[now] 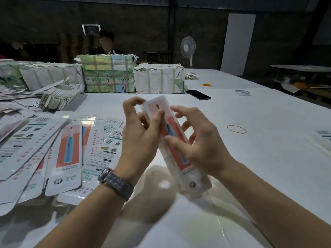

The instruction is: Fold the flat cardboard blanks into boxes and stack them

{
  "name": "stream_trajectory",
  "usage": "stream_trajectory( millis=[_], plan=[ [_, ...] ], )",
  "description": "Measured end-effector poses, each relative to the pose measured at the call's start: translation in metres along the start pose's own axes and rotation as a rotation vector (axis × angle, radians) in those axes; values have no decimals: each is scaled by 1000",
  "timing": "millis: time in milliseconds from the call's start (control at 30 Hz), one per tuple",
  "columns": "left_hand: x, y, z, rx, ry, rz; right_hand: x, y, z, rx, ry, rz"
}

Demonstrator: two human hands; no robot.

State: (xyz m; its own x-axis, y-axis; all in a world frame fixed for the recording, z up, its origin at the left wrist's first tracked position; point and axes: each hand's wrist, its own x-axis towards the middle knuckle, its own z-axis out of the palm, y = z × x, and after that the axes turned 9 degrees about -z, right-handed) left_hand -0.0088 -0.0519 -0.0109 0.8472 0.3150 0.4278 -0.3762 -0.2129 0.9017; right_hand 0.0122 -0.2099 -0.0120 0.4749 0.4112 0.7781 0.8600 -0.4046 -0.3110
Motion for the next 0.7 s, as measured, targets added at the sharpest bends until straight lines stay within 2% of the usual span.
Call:
stream_trajectory(
  millis=[100, 200, 333, 433, 567, 700],
  plan=[
    [1, -3, 0, -53, -18, -57, 0, -4, 0, -140, -139, 0],
    [4, -9, 1, -58, -59, -70, 4, -1, -7, -209, -111, 74],
    [7, -16, 2, 90, -55, -32, 9, 18, -38, -360, -92, 287],
    [6, -20, 1, 135, -96, -53, -4, 41, -76, -565, -140, 403],
    [1, -19, 1, 229, -139, -42, -40, 82, -144, -843, -294, 677],
    [0, -23, 1, 295, -154, -61, -80, 118, -205, -940, -457, 964]
  ],
)
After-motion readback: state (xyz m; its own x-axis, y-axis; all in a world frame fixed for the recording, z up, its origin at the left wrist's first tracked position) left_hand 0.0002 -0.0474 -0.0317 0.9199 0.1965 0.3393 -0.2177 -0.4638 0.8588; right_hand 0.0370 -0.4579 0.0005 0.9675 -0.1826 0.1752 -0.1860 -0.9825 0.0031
